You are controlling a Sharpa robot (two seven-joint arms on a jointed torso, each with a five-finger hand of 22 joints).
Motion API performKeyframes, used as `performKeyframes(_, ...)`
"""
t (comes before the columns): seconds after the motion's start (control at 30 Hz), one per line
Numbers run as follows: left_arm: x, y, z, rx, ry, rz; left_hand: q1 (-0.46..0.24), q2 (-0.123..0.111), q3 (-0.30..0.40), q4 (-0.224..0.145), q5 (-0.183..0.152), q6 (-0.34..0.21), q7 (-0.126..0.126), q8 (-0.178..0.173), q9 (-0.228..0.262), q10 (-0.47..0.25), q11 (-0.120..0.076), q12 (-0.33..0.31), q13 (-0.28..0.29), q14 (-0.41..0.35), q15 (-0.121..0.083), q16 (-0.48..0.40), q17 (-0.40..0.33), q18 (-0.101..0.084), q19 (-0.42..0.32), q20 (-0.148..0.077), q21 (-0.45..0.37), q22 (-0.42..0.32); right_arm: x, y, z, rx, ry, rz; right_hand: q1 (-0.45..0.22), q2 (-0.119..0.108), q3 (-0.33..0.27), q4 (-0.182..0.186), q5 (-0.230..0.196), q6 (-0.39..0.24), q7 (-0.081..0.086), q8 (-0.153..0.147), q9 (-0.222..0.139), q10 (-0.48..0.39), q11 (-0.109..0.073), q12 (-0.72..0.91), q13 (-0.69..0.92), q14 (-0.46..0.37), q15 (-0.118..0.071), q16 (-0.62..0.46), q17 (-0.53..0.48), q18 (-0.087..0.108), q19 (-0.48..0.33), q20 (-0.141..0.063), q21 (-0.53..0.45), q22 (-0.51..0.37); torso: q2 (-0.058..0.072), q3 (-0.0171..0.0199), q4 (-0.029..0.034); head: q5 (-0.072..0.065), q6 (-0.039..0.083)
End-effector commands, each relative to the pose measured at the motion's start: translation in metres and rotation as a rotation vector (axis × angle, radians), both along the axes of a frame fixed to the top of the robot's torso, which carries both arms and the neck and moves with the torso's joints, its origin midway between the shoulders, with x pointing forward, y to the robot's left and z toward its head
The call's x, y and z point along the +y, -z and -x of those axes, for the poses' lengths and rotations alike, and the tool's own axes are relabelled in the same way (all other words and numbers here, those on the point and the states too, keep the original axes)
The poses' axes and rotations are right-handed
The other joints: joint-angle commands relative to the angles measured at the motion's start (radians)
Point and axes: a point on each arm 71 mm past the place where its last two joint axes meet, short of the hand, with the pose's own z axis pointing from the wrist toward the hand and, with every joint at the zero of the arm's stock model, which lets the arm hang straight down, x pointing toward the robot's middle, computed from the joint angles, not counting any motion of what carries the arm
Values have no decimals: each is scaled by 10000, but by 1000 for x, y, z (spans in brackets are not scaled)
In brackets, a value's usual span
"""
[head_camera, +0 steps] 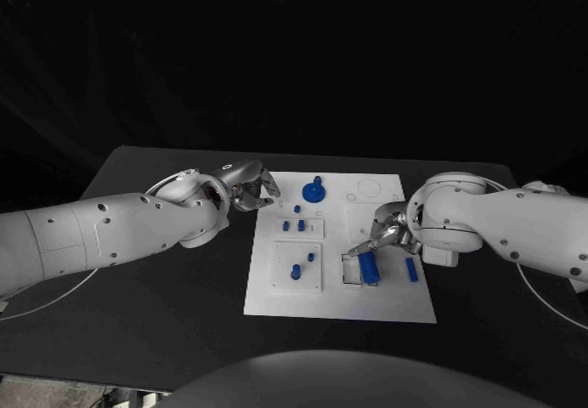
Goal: Assemble the parts on the task board
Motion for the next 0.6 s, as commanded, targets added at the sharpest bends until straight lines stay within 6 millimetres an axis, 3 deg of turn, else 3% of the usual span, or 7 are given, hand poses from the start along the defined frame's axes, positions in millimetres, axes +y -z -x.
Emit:
performKeyframes(0.03, -2, 1, 0, 131, 63, -36, 30, -31, 62, 4, 31, -7, 50, 36, 16, 51, -16, -18, -13, -37, 29, -11, -11, 94, -79, -11, -53, 1679, 2, 3, 2, 568, 285, 10, 21, 114, 57, -43, 45, -53, 17, -67, 14, 1041, -3, 38, 2627, 1043, -19, 34, 2628, 103, -86, -1, -63, 1668, 6, 6, -2, 21, -2)
performKeyframes(0.47, -1, 1, 1, 225, 40, -93, 16, -30, 67, 10, 31, -7, 56, 36, 17, 51, -9, -19, -16, -40, 35, -13, -14, 93, -80, -7, -54, 1679, 11, 8, -2, 656, 304, 2, 20, 156, 81, -65, 59, -113, 54, -170, 19, 1041, 27, 38, 2627, 1043, 7, 34, 2628, 135, -170, 22, -221, 1622, 6, 6, -9, 40, -2)
performKeyframes(0.6, -2, 2, 0, 257, 39, -113, 16, -30, 67, 10, 31, -7, 56, 36, 17, 51, -9, -19, -16, -40, 35, -13, -14, 93, -80, -7, -54, 1679, 12, 8, -2, 636, 294, 52, -96, 161, 27, -26, -210, -129, 88, -264, 33, 1041, 59, 38, 2627, 1043, 35, 34, 2628, 137, -181, 50, -251, 1618, 5, 6, -9, 42, -2)
